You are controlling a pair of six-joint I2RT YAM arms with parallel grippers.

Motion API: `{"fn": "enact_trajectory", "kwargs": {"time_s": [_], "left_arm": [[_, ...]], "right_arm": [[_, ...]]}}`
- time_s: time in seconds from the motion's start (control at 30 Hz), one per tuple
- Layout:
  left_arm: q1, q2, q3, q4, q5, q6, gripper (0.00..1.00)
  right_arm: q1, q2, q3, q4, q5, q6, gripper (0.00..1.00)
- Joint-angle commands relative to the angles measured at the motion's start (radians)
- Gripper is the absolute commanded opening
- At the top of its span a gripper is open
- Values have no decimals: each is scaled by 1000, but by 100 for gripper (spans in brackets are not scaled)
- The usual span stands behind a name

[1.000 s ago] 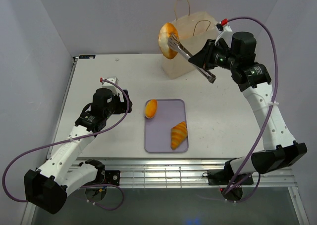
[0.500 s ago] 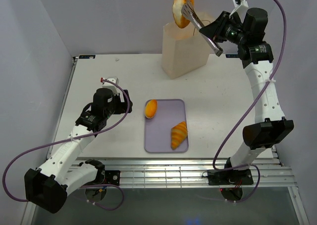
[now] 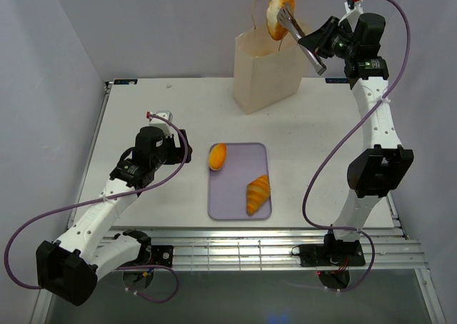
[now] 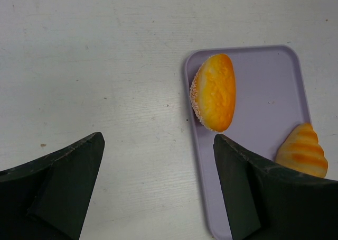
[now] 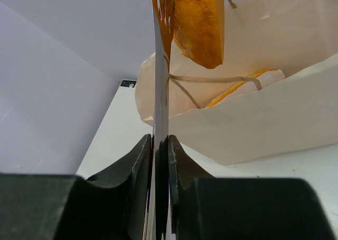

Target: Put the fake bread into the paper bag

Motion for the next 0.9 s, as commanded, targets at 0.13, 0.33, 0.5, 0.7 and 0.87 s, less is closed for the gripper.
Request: {"fn": "enact_trajectory", "kwargs": {"time_s": [0.13,0.33,0.5,0.7,0.87], "left_arm": [[-5,7,31,8,12,0,95],[-6,8,31,6,15,1,95],[-5,11,31,6,18,0,95],[-5,13,31,8,12,1,95],[-5,17,31,6,12,3,95]], "right_arm": [[-10,40,49,128,-59,24,18],[-10,23,40,122,-62,24,31],[-59,-1,20,124,-68,25,36],[-73,-12,17,125,-91,37,36],[-74,-10,35,136,-134,51,33]]}}
